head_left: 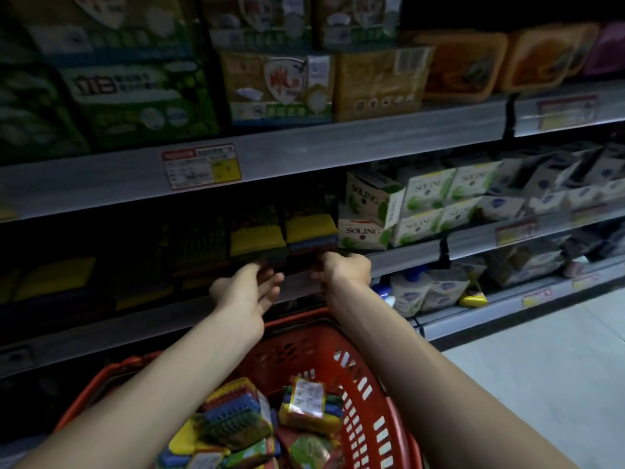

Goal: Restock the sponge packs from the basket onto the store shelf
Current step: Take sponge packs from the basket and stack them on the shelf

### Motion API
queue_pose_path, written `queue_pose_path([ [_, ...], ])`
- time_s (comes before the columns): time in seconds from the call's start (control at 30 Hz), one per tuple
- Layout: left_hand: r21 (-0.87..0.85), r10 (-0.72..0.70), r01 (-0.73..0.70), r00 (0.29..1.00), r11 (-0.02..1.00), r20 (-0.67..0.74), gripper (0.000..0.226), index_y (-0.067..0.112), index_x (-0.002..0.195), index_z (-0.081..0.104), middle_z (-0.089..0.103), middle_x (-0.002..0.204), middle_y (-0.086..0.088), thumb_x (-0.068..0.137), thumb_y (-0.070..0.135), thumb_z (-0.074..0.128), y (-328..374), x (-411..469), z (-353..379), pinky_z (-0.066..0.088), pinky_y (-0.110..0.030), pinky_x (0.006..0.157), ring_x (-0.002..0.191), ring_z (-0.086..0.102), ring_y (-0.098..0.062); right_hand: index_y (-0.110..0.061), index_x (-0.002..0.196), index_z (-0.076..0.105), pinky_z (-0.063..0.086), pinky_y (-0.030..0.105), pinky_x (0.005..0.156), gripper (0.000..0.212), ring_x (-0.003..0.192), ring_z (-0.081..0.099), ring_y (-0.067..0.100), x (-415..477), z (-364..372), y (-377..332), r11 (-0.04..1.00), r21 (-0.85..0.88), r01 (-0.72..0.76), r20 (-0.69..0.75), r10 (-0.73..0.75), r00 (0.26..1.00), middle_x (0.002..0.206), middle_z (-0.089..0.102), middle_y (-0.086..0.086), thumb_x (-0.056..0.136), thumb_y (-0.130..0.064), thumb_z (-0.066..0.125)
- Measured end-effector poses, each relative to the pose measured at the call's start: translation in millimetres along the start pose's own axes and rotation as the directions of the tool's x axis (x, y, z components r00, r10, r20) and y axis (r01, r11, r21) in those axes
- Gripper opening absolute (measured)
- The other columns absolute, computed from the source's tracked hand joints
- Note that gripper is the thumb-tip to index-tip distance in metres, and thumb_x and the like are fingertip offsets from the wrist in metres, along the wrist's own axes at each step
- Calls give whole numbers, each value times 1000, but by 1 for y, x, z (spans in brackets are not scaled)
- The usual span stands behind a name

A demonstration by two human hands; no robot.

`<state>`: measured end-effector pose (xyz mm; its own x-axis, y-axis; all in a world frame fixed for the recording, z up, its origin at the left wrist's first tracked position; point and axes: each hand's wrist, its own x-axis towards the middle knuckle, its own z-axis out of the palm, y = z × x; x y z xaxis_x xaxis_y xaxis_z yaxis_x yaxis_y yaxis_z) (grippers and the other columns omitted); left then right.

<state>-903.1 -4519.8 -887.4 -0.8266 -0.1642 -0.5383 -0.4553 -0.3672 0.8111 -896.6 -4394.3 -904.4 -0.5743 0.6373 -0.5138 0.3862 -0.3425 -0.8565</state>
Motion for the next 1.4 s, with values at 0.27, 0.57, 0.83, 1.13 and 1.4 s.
queue_pose_path([
  [0.27, 24, 24, -24, 1000, 999, -2, 29, -3, 125, 54, 73, 93, -14, 99, 6, 61, 6, -4, -4, 58, -25, 45, 52, 73, -13, -7, 121, 68, 61, 45, 70, 46, 66, 76, 28, -4, 3, 0, 999, 43, -12, 21, 11, 1000, 88, 77, 16, 77, -21, 74],
  [0.57, 152, 64, -80, 992, 985, 108, 8, 9, 92, 64, 71, 80, -7, 98, 15, 66, 0, -17, -14, 55, -18, 44, 50, 70, -9, -9, 71, 64, 63, 53, 82, 24, 72, 76, 34, -14, 0, 0, 997, -2, 76, 88, -75, 993, 68, 75, 10, 62, -30, 70],
  [0.83, 257, 122, -164, 978, 952, 172, 8, 12, 94, 65, 76, 90, -9, 95, 18, 70, -10, -27, 4, 60, -28, 65, 78, 76, -17, -14, 86, 70, 63, 48, 84, 21, 80, 76, 30, -4, -29, 0, 982, -87, 165, 153, -150, 977, 75, 77, 7, 75, -33, 72],
  [1.13, 488, 339, -468, 880, 737, 333, 10, 21, 85, 73, 77, 87, -4, 93, 25, 73, 7, -20, -27, 59, -40, 83, 90, 75, -21, -25, 78, 66, 60, 54, 87, 20, 82, 77, 24, -16, -28, 9, 915, -198, 351, 262, -296, 919, 74, 77, 1, 73, -35, 82],
  [1.4, 582, 346, -745, 667, 326, 660, 9, 36, 95, 74, 73, 96, 17, 88, 41, 77, 17, -15, -117, 54, -37, 89, 94, 67, 0, -20, 95, 76, 61, 42, 89, 17, 89, 75, 17, -57, -34, 33, 784, -353, 510, 447, -338, 828, 92, 78, 2, 81, -24, 85],
])
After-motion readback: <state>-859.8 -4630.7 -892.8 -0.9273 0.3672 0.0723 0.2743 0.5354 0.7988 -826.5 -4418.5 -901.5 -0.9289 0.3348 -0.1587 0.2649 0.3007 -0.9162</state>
